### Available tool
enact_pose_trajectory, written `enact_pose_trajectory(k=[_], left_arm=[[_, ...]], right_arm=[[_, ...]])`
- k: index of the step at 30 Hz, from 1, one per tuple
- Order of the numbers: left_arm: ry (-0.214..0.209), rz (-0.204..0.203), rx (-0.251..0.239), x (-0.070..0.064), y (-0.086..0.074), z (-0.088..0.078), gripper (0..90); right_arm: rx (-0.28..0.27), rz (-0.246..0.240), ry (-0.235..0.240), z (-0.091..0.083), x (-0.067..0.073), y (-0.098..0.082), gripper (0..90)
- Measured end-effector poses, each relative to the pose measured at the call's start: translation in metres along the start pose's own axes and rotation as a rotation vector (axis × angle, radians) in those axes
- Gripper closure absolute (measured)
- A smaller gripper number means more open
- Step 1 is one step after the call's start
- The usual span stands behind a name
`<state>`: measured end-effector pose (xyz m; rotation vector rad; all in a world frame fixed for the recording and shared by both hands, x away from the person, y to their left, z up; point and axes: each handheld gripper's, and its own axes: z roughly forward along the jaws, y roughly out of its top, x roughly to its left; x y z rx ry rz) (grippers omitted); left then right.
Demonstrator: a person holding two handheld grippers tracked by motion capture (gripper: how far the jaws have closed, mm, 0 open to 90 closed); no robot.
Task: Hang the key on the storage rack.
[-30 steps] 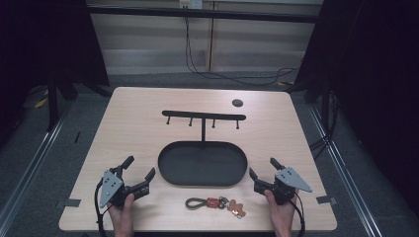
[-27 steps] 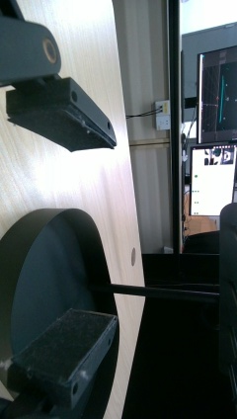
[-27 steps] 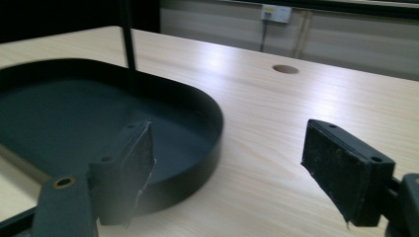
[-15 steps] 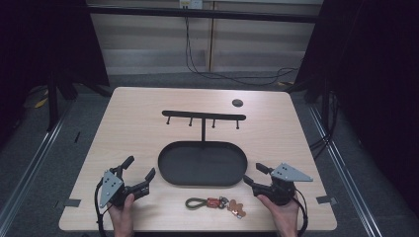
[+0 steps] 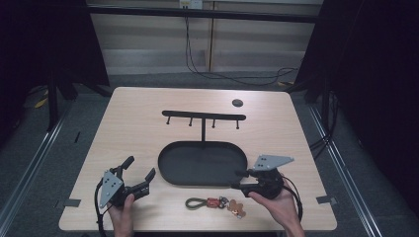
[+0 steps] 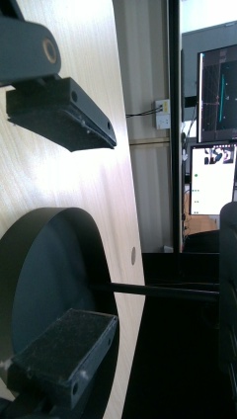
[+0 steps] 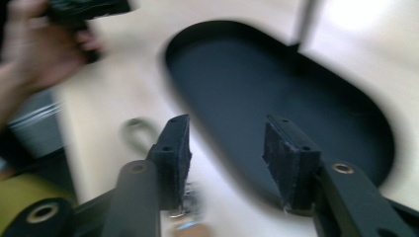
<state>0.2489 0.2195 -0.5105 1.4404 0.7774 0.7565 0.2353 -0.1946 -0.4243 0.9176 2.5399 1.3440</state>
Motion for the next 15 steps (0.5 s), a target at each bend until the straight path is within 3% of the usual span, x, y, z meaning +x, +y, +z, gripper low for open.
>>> enact_pose_trajectory(k=[1,2,3,4,10,15], left_arm=[[0.0,0.0,0.0,0.0,0.0,0.0,15.8],[0.0,0.0,0.0,0.0,0.0,0.0,15.8],[0.0,0.0,0.0,0.0,0.0,0.0,15.8],[0.0,0.0,0.0,0.0,0.0,0.0,15.8],[0.0,0.0,-0.002,0.0,0.0,0.0,15.8],[-0.002,-0.003,-0.001,0.0,0.0,0.0,15.9]], right_arm=[[0.0,0.0,0.0,0.0,0.0,0.0,57.5],[0.077,-0.009,0.017,0.01,0.003,0.002,57.0],[0.077,-0.009,0.017,0.01,0.003,0.002,57.0],[0.128,-0.01,0.073,0.018,0.005,0.004,58.0],[0.207,-0.029,0.123,0.035,0.009,0.01,63.6],[0.256,-0.038,0.133,0.044,0.012,0.015,60.6]])
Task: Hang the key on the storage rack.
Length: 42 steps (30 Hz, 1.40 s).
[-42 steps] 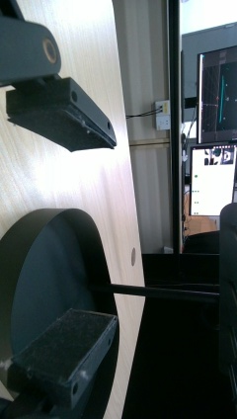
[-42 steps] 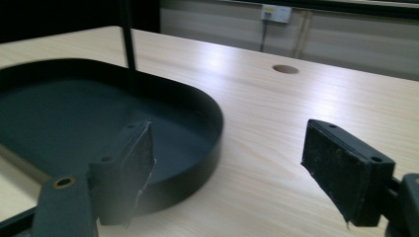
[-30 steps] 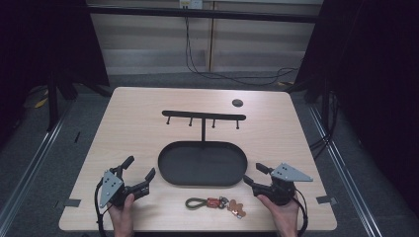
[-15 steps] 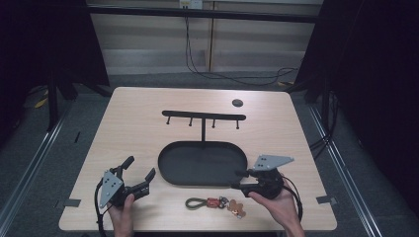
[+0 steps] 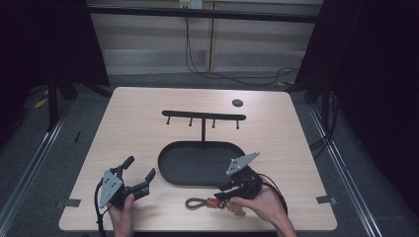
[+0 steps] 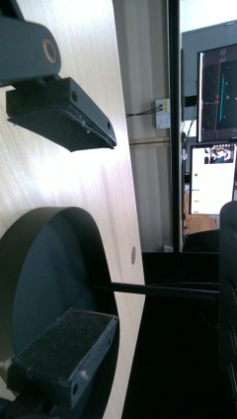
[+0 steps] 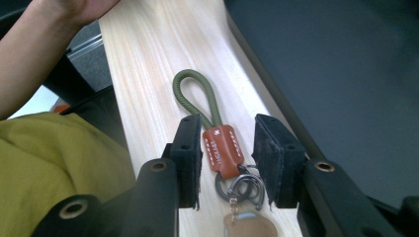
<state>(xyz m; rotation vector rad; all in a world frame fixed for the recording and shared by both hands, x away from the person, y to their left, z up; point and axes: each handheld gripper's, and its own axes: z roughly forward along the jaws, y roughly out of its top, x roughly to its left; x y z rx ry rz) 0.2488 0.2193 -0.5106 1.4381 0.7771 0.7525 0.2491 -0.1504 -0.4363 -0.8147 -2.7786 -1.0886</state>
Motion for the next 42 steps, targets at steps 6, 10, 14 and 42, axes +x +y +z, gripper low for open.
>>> enact_pose_trajectory(k=[6,10,14,42], left_arm=[[0.0,0.0,0.0,0.0,0.0,0.0,15.8],[0.0,0.0,0.0,0.0,0.0,0.0,15.8],[0.001,0.0,0.0,0.0,0.0,0.0,15.8],[-0.007,0.002,0.002,0.0,0.0,0.0,15.8]], right_arm=[[0.071,-0.03,-0.007,0.009,0.001,0.013,53.9],[0.098,-0.041,0.002,0.014,0.003,0.018,57.5],[0.147,-0.077,0.028,0.022,0.006,0.025,66.7],[0.413,-0.167,0.063,0.074,0.005,0.059,81.1]])
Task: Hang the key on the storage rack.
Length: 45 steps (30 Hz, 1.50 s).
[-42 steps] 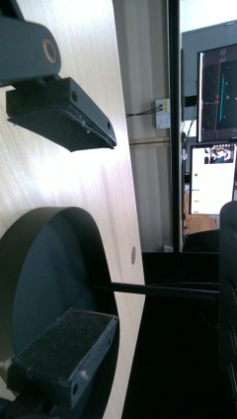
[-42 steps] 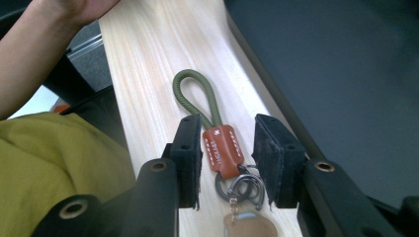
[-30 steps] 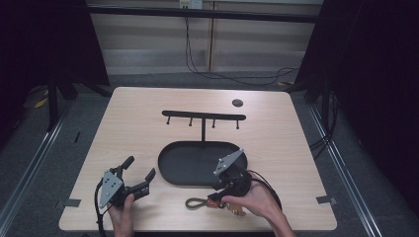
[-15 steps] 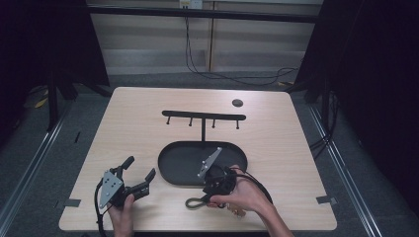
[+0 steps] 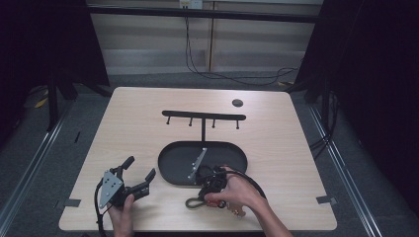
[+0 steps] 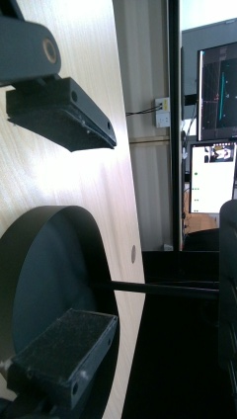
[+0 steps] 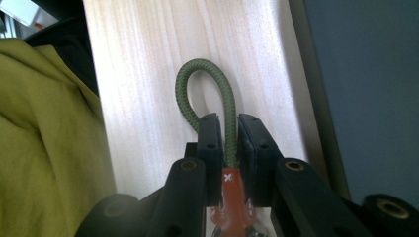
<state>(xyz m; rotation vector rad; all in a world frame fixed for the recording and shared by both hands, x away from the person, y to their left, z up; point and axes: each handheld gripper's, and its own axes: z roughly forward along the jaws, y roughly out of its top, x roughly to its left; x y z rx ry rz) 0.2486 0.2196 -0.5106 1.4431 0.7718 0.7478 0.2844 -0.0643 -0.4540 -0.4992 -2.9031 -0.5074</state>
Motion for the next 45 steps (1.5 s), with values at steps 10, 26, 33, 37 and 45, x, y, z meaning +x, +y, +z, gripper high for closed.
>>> enact_pose_trajectory(k=[10,26,33,37,45], left_arm=[[0.0,0.002,0.001,0.0,0.0,0.0,15.8],[-0.002,0.003,0.002,0.0,0.0,0.0,15.8],[-0.001,0.003,0.001,0.0,0.0,0.0,15.8],[0.0,0.004,0.001,0.0,0.0,0.0,15.8],[-0.001,0.004,0.001,0.0,0.0,0.0,15.8]], right_arm=[[0.069,-0.028,-0.029,0.015,-0.001,0.008,81.4],[0.134,-0.088,-0.096,0.02,0.013,0.014,83.9],[0.157,-0.086,-0.123,0.021,0.017,0.017,85.0],[0.155,-0.05,-0.142,0.02,0.014,0.017,85.5],[0.165,0.0,-0.103,0.016,0.007,0.017,85.6]])
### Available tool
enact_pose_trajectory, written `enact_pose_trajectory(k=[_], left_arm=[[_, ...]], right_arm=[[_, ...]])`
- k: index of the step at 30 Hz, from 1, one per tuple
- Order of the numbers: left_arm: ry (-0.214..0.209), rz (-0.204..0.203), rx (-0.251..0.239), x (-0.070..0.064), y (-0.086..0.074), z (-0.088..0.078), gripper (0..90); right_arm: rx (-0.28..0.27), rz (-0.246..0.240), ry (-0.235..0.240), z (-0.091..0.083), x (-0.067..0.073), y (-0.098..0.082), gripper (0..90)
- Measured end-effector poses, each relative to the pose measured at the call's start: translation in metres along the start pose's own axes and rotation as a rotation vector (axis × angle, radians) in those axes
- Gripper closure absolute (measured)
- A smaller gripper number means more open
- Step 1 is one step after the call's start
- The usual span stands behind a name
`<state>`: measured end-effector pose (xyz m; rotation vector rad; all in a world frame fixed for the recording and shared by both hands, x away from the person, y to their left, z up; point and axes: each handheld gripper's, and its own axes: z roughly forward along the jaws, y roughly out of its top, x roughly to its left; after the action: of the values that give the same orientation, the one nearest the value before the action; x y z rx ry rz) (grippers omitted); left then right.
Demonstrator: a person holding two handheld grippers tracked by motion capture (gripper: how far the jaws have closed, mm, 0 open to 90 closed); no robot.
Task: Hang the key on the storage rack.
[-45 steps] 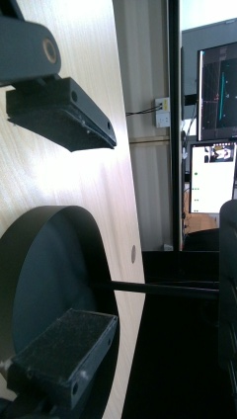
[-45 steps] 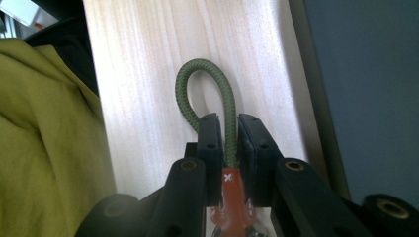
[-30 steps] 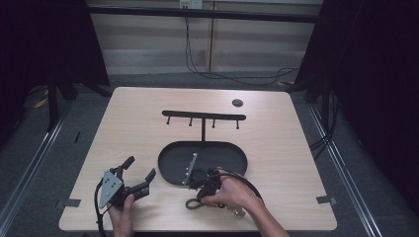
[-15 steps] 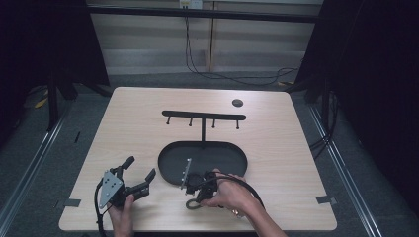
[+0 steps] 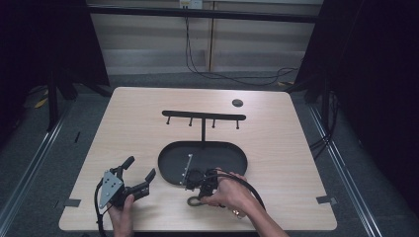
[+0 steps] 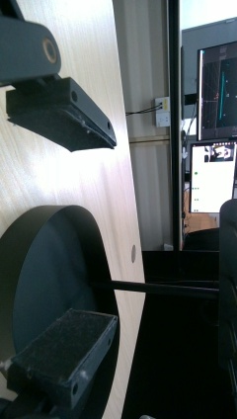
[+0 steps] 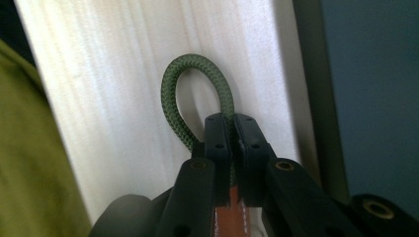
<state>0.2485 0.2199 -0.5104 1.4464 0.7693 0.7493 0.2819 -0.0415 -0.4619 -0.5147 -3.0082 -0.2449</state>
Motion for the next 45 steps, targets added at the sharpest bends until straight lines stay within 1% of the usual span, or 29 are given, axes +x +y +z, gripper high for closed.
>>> enact_pose_trajectory(k=[1,2,3,4,5,9,11,14,17,20,22,26,28,29,30,32,34,37,38,41,42,43,45], left_arm=[[0.0,0.0,0.0,0.0,0.0,0.0,15.8],[-0.001,0.0,0.001,0.0,0.0,0.0,15.8],[-0.001,-0.003,0.001,0.0,0.0,0.0,15.8],[-0.001,-0.001,0.001,0.0,0.0,0.0,15.8],[-0.001,0.0,0.0,0.0,0.0,0.0,15.8],[-0.001,-0.004,-0.001,0.0,0.0,0.0,15.8],[-0.001,-0.004,-0.001,0.0,0.0,0.0,15.8],[-0.001,-0.003,0.001,0.0,0.0,0.0,15.8],[-0.001,-0.003,0.0,0.0,0.0,0.0,15.8],[-0.001,-0.003,0.0,0.0,0.0,0.0,15.8],[-0.002,-0.004,0.0,0.0,0.0,0.0,15.8],[-0.002,-0.004,-0.002,0.0,0.0,0.0,15.8],[-0.002,-0.004,-0.001,0.0,0.0,0.0,15.8],[-0.003,-0.003,-0.001,0.0,0.0,0.0,15.8],[-0.004,-0.004,-0.001,0.0,0.0,0.0,15.8],[-0.003,-0.003,-0.001,0.0,0.0,0.0,15.8],[-0.002,-0.001,-0.002,0.0,0.0,0.0,15.8],[-0.002,0.0,-0.002,0.0,0.0,0.0,15.8],[-0.004,-0.004,-0.001,0.0,0.0,0.0,15.8],[-0.004,-0.004,-0.001,0.0,0.0,0.0,15.8],[-0.002,0.0,-0.001,0.0,0.0,0.0,15.8],[-0.004,-0.005,-0.002,0.0,0.0,0.0,15.8],[-0.004,-0.003,-0.001,0.0,0.0,0.0,15.8]], right_arm=[[-0.013,0.006,0.025,-0.001,-0.001,-0.001,85.6],[-0.007,0.015,0.023,-0.008,-0.002,-0.002,85.6],[-0.007,0.015,0.023,-0.008,-0.002,-0.002,85.6],[-0.009,0.029,0.031,-0.013,-0.003,-0.003,85.6],[-0.009,0.029,0.031,-0.013,-0.003,-0.003,85.6],[-0.023,0.05,0.051,-0.026,-0.009,-0.007,85.6],[-0.031,0.052,0.05,-0.028,-0.011,-0.008,85.5],[-0.038,0.073,0.061,-0.035,-0.013,-0.011,85.6],[-0.036,0.073,0.059,-0.04,-0.014,-0.011,85.5],[-0.021,0.068,0.065,-0.046,-0.014,-0.011,85.6],[-0.015,0.065,0.061,-0.048,-0.014,-0.011,85.6],[-0.006,0.062,0.073,-0.054,-0.014,-0.012,85.5],[0.018,0.051,0.078,-0.056,-0.014,-0.011,85.5],[0.012,0.049,0.082,-0.057,-0.014,-0.012,85.5],[0.024,0.05,0.09,-0.059,-0.014,-0.011,85.5],[0.041,0.042,0.085,-0.064,-0.013,-0.01,85.5],[0.038,0.047,0.086,-0.064,-0.013,-0.01,85.5],[0.06,0.045,0.081,-0.069,-0.014,-0.009,85.5],[0.061,0.055,0.081,-0.071,-0.013,-0.008,85.5],[0.069,0.049,0.08,-0.075,-0.013,-0.008,85.5],[0.071,0.049,0.088,-0.077,-0.013,-0.008,85.5],[0.074,0.044,0.087,-0.079,-0.013,-0.008,85.5],[0.057,0.047,0.087,-0.084,-0.013,-0.008,85.5]])
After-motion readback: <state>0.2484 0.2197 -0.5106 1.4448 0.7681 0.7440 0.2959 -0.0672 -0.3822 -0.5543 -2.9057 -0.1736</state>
